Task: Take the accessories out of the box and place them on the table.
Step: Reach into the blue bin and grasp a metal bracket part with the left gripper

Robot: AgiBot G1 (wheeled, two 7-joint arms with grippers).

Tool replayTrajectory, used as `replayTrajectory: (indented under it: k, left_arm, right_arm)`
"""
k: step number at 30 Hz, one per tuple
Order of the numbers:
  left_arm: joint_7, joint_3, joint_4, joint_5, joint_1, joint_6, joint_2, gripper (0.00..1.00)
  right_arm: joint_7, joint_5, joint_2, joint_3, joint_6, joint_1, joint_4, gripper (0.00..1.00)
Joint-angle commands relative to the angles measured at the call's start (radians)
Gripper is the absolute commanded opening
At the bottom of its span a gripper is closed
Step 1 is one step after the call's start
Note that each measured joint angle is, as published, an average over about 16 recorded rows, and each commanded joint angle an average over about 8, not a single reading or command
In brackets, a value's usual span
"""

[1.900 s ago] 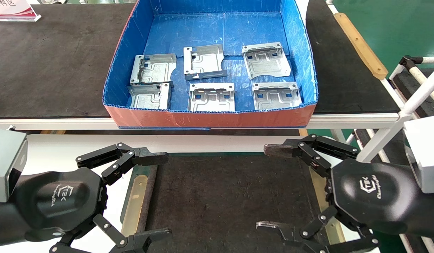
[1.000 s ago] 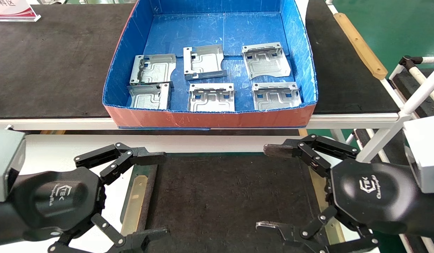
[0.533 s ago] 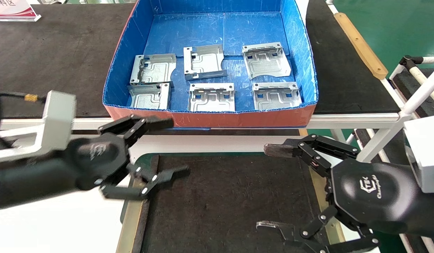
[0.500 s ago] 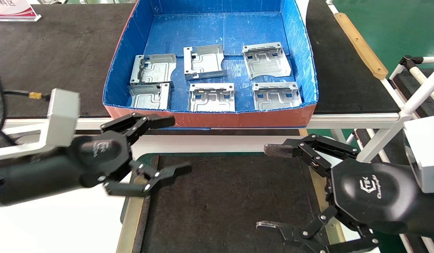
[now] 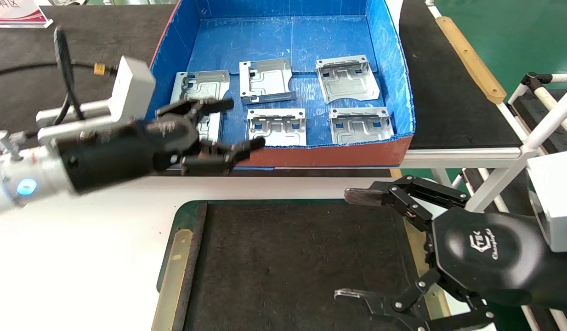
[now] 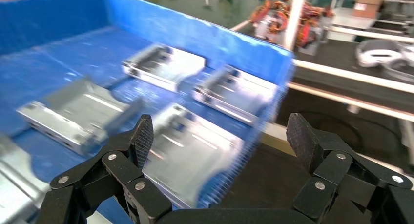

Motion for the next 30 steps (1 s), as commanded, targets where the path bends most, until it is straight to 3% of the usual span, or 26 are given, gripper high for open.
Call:
replayTrajectory:
  k: [1,18,30]
  left_arm:
    - [-0.005,0.006,0.031,0.017,-0.028,-0.020,0.023,1.00]
    - [0.055,0.064,0.379,0.171,-0.184,-0.245,0.237,1.00]
    - [0.090,0.082,0.537,0.212,-0.258,-0.323,0.338,1.00]
  right_arm:
    - [0.000,0.000,0.000,0.000,0.000,0.000,0.000,1.00]
    - [0.000,0.000,0.000,0.000,0.000,0.000,0.000,1.00]
    - [0.000,0.000,0.000,0.000,0.000,0.000,0.000,1.00]
